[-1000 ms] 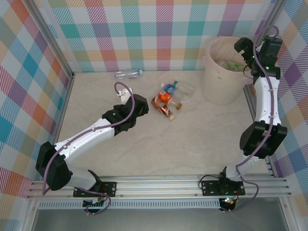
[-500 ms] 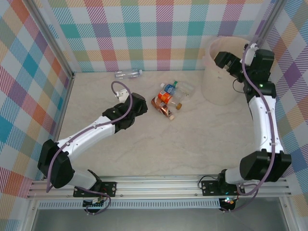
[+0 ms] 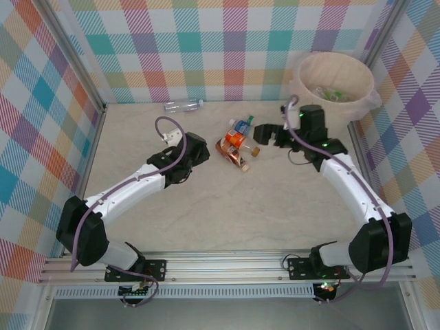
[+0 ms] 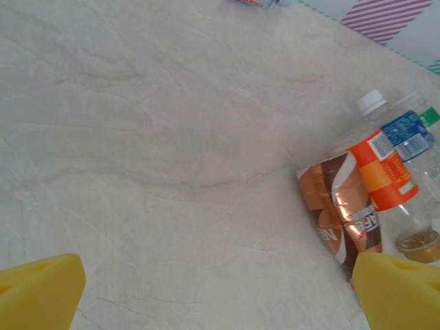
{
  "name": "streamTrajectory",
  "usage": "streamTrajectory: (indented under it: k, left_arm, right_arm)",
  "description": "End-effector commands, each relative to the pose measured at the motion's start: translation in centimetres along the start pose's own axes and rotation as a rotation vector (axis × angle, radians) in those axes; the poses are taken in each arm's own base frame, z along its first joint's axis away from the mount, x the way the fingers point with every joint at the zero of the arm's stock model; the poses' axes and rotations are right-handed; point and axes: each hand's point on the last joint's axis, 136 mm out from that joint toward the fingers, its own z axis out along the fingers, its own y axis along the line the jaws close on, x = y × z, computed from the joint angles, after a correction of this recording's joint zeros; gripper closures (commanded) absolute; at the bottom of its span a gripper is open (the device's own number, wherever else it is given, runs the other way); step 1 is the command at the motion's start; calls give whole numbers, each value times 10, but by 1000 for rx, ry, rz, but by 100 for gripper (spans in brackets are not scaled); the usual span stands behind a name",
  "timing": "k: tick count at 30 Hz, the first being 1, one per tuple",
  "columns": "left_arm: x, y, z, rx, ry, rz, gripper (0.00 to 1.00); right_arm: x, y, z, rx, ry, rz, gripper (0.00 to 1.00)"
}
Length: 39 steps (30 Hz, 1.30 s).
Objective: Put the plastic bottles in the bin
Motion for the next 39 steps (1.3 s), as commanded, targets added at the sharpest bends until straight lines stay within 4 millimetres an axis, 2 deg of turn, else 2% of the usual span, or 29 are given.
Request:
streamTrajectory:
  k: [1, 8, 12, 21, 30, 39]
  left_arm:
    - [4, 19, 1, -42, 16, -48, 0]
    - [5, 37, 4, -73, 27, -95, 0]
    - [8, 39, 7, -78, 39, -102, 0]
    - [10, 37, 11, -72, 53, -104, 0]
    - [14, 36, 17, -74, 73, -97, 0]
    - [17, 36, 20, -80, 84, -89, 0]
  right_arm:
    - [7, 3, 23, 74, -48, -96, 0]
    - [65, 26, 77, 145, 35, -274, 0]
    - [87, 27, 102, 169, 69, -323, 1]
    - [108, 15, 136, 182, 129, -320, 4]
    - [110, -9, 162, 310, 166, -296, 10]
    - [110, -31, 180, 430, 204, -312, 12]
